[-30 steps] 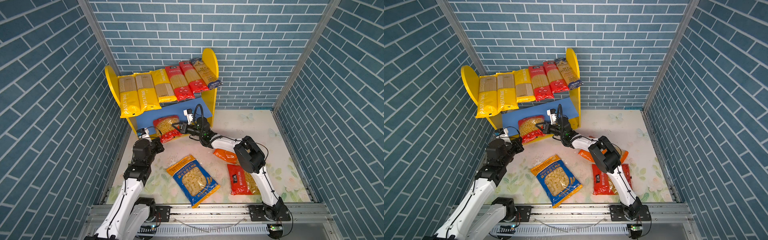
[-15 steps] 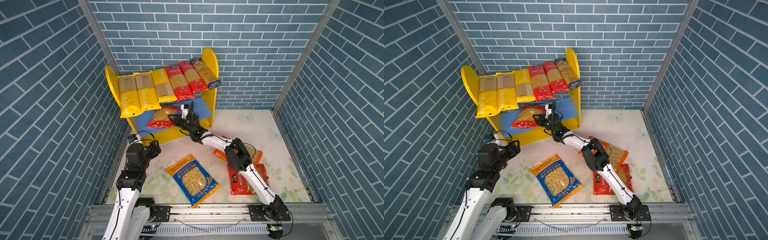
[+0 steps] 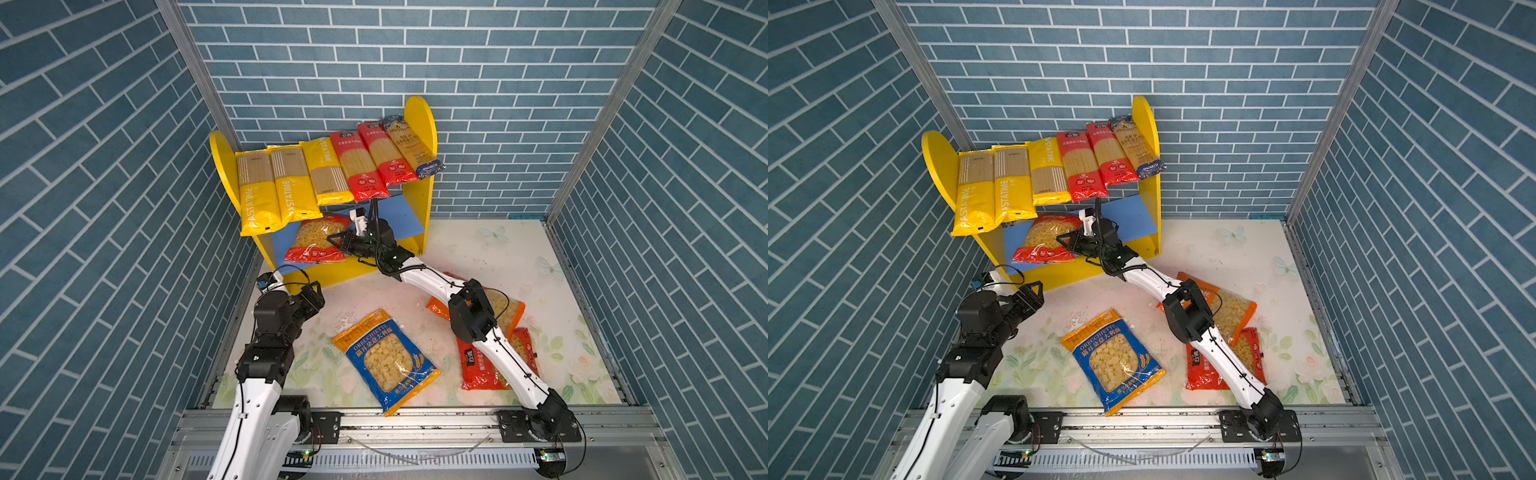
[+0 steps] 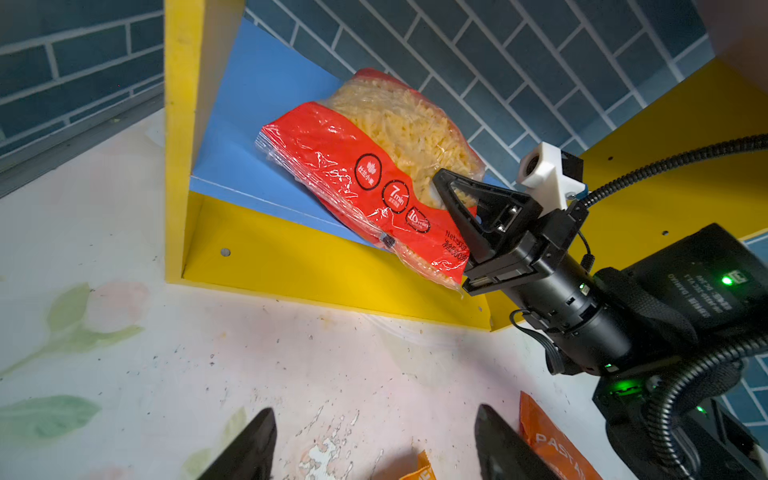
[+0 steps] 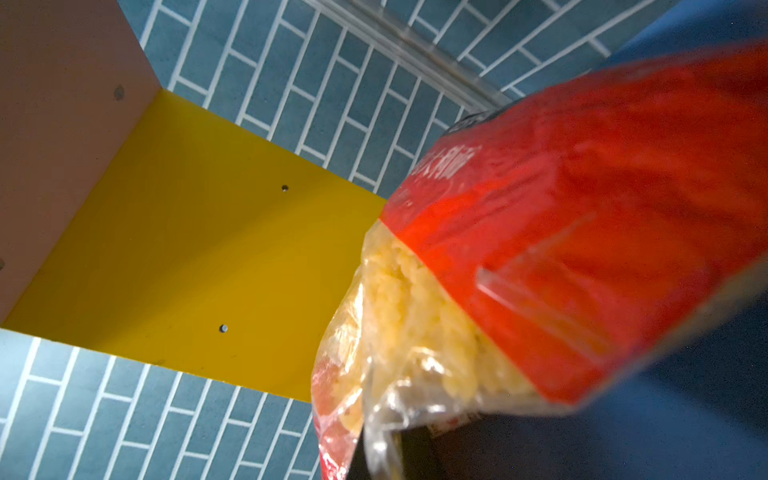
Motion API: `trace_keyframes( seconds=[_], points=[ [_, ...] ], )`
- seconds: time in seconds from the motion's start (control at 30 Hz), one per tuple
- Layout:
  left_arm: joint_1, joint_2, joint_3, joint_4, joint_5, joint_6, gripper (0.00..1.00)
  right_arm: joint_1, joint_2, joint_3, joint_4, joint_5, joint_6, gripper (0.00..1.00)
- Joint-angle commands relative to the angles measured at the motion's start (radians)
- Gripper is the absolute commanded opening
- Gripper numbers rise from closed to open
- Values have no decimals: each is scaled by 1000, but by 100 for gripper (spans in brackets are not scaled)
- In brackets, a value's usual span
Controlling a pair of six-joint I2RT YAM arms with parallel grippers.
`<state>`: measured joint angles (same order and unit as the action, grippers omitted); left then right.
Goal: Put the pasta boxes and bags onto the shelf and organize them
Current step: 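Push the red fusilli bag onto the blue lower shelf with the right gripper, then release the bag and withdraw the right gripper from the shelf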
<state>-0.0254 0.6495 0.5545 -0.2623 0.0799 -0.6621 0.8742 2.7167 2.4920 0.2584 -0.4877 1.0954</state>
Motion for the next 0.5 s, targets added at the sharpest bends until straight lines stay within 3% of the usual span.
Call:
trace_keyframes(
  seconds=[0.0,0.1,0.27,0.47],
  points=[
    [4,-5,-51,-37,-27,-4,77,29,68,130,-71,-120,18,0],
    [4,-6,-102,82,42,-57,83,29,67,134,-89,-121,15,0],
    [3,27,-151,276,130,-146,87,15,4,65,-114,-132,-20,41],
    [5,127,-192,514,188,-196,90,-11,-172,-248,34,-141,9,52]
  ],
)
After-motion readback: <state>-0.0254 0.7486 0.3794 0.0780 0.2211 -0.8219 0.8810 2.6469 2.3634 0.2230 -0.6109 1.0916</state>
